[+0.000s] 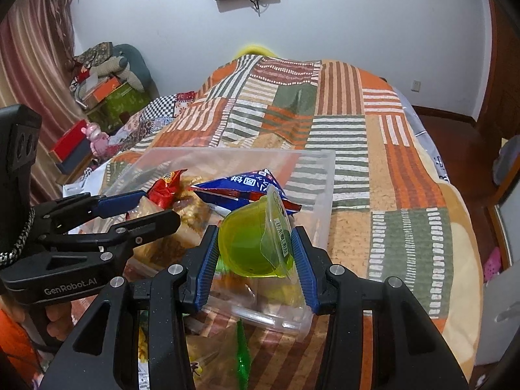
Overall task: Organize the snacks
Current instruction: 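Carry the jelly cup and sponge cake into the clear box and release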
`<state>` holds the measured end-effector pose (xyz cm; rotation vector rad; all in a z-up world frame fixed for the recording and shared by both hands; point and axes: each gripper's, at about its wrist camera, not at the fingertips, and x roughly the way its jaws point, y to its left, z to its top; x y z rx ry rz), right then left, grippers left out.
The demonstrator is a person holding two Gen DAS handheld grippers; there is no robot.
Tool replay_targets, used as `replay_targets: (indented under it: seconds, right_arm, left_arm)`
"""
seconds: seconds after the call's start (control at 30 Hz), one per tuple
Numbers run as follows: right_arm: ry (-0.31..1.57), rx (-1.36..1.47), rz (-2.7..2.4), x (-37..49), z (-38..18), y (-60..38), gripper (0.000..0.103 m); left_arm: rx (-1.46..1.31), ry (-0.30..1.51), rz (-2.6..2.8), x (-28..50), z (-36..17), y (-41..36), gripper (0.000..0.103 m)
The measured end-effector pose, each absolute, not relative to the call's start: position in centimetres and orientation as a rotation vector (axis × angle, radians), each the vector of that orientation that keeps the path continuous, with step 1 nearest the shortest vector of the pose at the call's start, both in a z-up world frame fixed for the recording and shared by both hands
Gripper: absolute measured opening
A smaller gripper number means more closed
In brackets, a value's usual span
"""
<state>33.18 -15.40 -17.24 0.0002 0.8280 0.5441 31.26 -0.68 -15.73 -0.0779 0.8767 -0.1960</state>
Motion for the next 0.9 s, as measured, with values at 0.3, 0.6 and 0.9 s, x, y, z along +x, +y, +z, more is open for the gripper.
replay_targets:
  seconds: [0.3, 0.6, 0.9]
  right_arm:
    - [0.812, 0.003, 0.547, 32.5, -16.2, -15.8, 0.046]
    - [0.760, -0.004, 0.573, 29.7, -14.1, -16.4, 0.049]
    - [0.729, -0.010, 0.598, 26.7, -13.3, -17.2, 0.056]
  left_arm:
    - [-0.040, 0.849, -0.187, 29.7, -14.5, -1.1, 0.056]
    - [-0.057, 0.812, -0.184, 26.2, -12.1, -0.6, 0.056]
    - [-0.081, 0.859, -0.195, 22.0, -12.7, -0.8, 0.072]
